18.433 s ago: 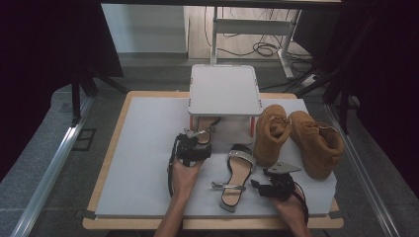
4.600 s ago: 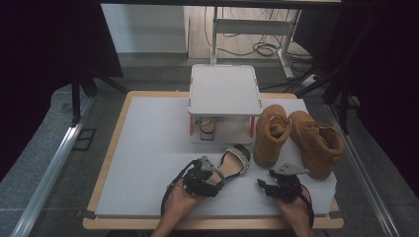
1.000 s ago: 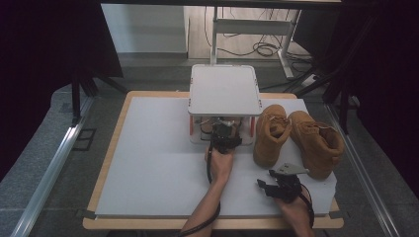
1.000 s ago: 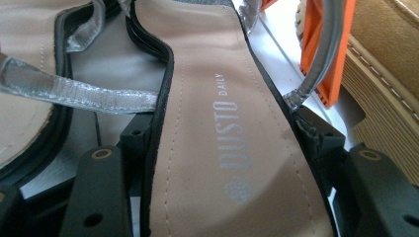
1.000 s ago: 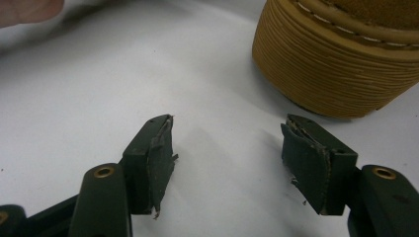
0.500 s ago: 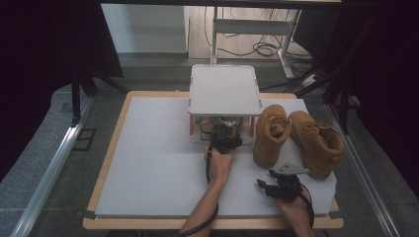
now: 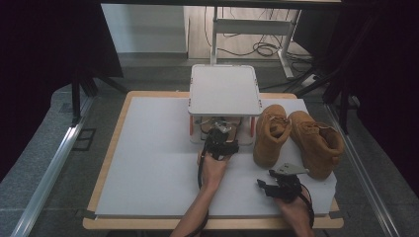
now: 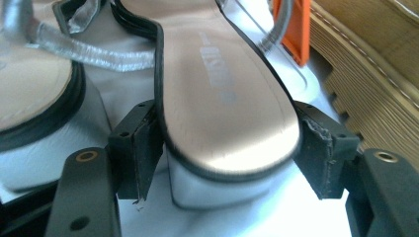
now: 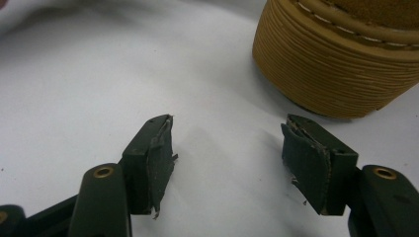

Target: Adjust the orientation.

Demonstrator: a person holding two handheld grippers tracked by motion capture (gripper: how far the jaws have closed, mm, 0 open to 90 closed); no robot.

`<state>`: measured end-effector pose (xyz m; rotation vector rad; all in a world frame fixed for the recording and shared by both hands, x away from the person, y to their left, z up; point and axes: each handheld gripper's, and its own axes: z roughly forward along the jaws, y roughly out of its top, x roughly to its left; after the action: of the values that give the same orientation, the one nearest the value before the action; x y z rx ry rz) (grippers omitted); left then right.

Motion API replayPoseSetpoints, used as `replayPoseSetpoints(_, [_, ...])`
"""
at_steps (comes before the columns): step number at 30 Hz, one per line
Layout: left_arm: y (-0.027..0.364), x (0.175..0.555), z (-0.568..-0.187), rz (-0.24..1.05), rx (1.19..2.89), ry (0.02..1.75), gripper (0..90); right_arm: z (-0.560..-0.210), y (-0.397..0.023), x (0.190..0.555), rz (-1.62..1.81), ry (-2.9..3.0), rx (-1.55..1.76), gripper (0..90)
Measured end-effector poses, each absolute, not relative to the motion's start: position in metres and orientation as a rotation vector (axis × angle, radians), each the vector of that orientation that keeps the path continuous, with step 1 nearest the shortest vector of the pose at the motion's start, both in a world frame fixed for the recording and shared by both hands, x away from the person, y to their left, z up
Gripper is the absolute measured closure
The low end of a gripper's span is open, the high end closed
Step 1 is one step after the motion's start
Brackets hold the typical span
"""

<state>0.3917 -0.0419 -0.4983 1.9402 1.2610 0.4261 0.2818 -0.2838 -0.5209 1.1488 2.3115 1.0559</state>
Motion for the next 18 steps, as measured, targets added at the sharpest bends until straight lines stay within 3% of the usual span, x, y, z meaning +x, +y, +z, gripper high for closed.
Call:
replayPoseSetpoints(11, [-0.02,0.362,-0.495,0.405,1.915,1.176,47.5,-0.521,-0.284,0.282,1.054,2.311,1.146,36.3])
replayPoseSetpoints(16, [-0.017,0.356,-0.496,0.394,1.941,1.125,61.6,-0.521,-0.284,0.282,1.053,2.31,1.146,36.3])
replayPoseSetpoints(17, [-0.016,0.356,-0.497,0.386,1.942,1.115,69.3,-0.521,-0.284,0.282,1.053,2.311,1.145,36.3])
replayPoseSetpoints(18, [-0.016,0.355,-0.497,0.382,1.94,1.108,69.3,-0.521,-0.284,0.282,1.053,2.311,1.145,36.3])
